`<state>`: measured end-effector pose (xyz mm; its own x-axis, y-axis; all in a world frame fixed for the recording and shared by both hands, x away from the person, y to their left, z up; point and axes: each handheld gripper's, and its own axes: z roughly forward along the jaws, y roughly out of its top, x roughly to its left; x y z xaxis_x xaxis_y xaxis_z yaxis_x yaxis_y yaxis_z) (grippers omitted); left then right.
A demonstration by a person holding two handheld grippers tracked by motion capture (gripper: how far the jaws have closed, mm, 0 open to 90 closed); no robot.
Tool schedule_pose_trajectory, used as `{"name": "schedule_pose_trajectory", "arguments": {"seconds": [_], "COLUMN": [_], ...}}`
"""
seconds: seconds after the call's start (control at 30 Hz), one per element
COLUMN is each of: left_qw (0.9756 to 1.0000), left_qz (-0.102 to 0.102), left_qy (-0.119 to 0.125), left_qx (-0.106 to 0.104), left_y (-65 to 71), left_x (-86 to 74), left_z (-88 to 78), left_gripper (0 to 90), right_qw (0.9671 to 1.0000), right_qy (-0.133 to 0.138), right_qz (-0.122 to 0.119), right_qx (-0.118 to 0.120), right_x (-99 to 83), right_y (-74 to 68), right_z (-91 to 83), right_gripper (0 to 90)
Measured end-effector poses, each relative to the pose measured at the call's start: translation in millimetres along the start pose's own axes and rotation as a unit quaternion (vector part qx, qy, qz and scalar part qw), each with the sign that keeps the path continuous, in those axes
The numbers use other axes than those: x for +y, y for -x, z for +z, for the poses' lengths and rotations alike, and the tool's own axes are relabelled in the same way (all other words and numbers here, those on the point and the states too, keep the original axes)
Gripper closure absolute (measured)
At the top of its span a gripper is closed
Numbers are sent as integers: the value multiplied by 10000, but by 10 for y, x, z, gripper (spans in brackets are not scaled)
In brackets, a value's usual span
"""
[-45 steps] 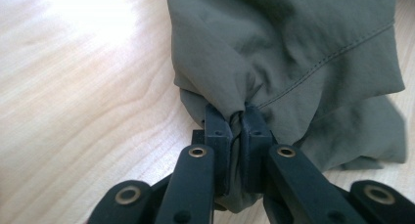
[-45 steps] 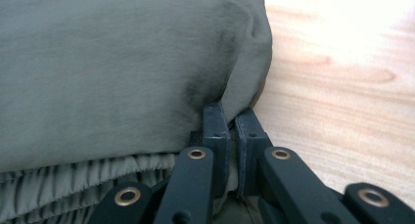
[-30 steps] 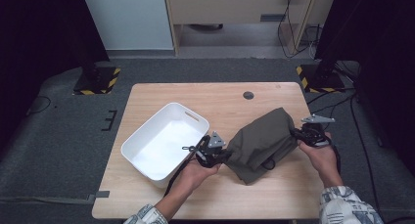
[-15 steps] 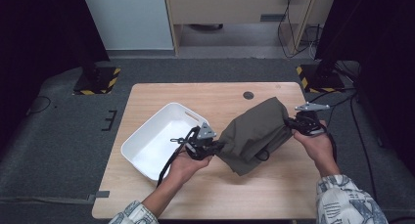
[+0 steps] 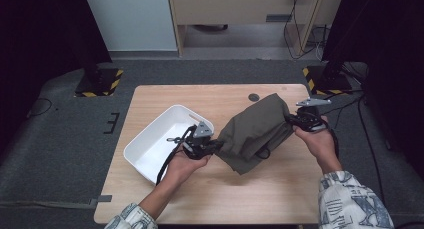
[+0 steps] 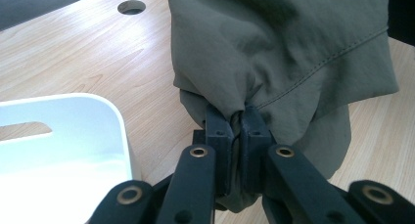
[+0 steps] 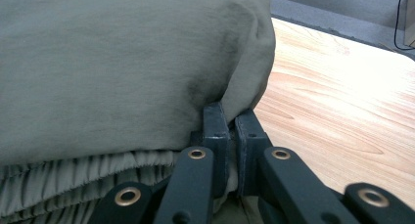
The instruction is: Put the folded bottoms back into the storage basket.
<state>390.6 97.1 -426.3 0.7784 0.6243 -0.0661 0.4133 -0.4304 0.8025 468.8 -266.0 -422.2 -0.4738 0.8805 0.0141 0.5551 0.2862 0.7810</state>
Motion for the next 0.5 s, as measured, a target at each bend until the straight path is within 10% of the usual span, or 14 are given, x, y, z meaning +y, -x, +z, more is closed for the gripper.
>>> {"name": "schedule_pose_trajectory", "arguments": {"seconds": [0.5], "left_qw": [10000], "left_qz": [-26], "left_qy": [42], "left_qx": [30], "left_y": [-83], "left_x": [-13], "left_z": [-93], "left_gripper": [851], "right_qw": [10000], "right_qy": [11], "right_qz": [-50], "right_qx": [62], "right_x": [110], "right_y": [-68], "right_z": [60], "right_gripper": [863]}}
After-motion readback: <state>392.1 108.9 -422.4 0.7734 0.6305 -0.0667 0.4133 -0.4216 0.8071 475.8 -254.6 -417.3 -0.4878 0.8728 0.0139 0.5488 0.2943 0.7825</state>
